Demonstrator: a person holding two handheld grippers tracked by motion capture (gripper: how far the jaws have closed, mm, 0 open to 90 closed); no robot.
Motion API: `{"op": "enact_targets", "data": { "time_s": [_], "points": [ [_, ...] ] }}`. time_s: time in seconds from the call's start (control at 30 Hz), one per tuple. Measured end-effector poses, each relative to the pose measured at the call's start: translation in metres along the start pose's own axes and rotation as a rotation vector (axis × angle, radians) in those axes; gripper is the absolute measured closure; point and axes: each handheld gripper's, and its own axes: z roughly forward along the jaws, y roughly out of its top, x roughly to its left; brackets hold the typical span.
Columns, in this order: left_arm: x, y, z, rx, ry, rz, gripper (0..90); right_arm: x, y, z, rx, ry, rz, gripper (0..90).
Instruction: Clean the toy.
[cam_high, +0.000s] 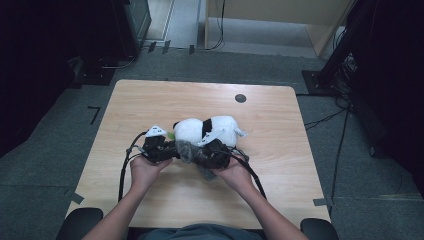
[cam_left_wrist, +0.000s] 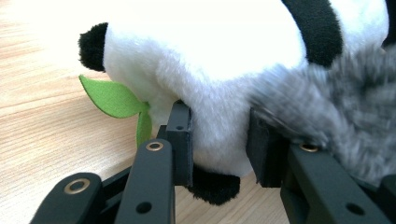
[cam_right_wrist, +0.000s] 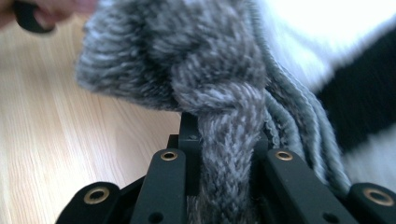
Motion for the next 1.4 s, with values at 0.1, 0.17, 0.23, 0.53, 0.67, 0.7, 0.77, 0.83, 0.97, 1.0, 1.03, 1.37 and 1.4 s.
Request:
{"op": "enact_targets", "data": {
  "time_s": [0.1,0.17,0.23,0.53,0.67,0.7,0.77,0.83,0.97,1.0,1.03,1.37,1.4],
  "points": [
    [0.000,0.000,0.000,-0.003,-0.005,-0.003,66.0,-0.007,-0.009,-0.007,0.016,-0.009,0.022,77.1],
    [-0.001,0.001,0.000,-0.001,-0.009,-0.003,66.4,-0.012,-0.015,-0.011,0.024,-0.017,0.039,77.1],
    [-0.001,0.001,0.000,0.001,-0.008,0.000,66.8,-0.016,-0.020,-0.013,0.024,-0.010,0.062,77.1],
    [-0.001,0.001,0.000,0.001,-0.010,0.003,67.5,-0.026,-0.032,-0.031,0.058,-0.010,0.105,77.0],
    [-0.002,0.001,0.000,0.004,-0.010,0.007,67.5,-0.035,-0.041,-0.042,0.070,-0.016,0.124,76.2],
    [-0.002,0.001,0.000,0.006,-0.008,0.009,67.6,-0.037,-0.043,-0.044,0.072,-0.017,0.130,76.1],
    [-0.002,0.001,0.000,0.007,-0.008,0.009,67.6,-0.042,-0.048,-0.051,0.078,-0.019,0.145,75.9],
    [-0.001,0.002,0.000,0.009,-0.007,0.008,67.6,-0.046,-0.053,-0.057,0.080,-0.026,0.160,75.9],
    [0.000,0.002,0.000,0.008,-0.007,0.003,67.6,-0.055,-0.063,-0.072,0.071,-0.044,0.202,75.5],
    [0.000,0.002,0.000,0.007,-0.005,0.002,67.6,-0.057,-0.064,-0.074,0.068,-0.051,0.209,75.3],
    [0.000,0.002,0.000,0.007,-0.005,0.001,67.7,-0.060,-0.067,-0.078,0.066,-0.058,0.223,75.2],
    [0.000,0.003,-0.001,0.010,-0.006,-0.007,67.6,-0.075,-0.075,-0.099,-0.003,-0.118,0.306,76.6],
    [0.000,0.003,-0.001,0.010,-0.006,-0.006,67.6,-0.075,-0.074,-0.103,-0.024,-0.117,0.316,76.7]
  ]
}}
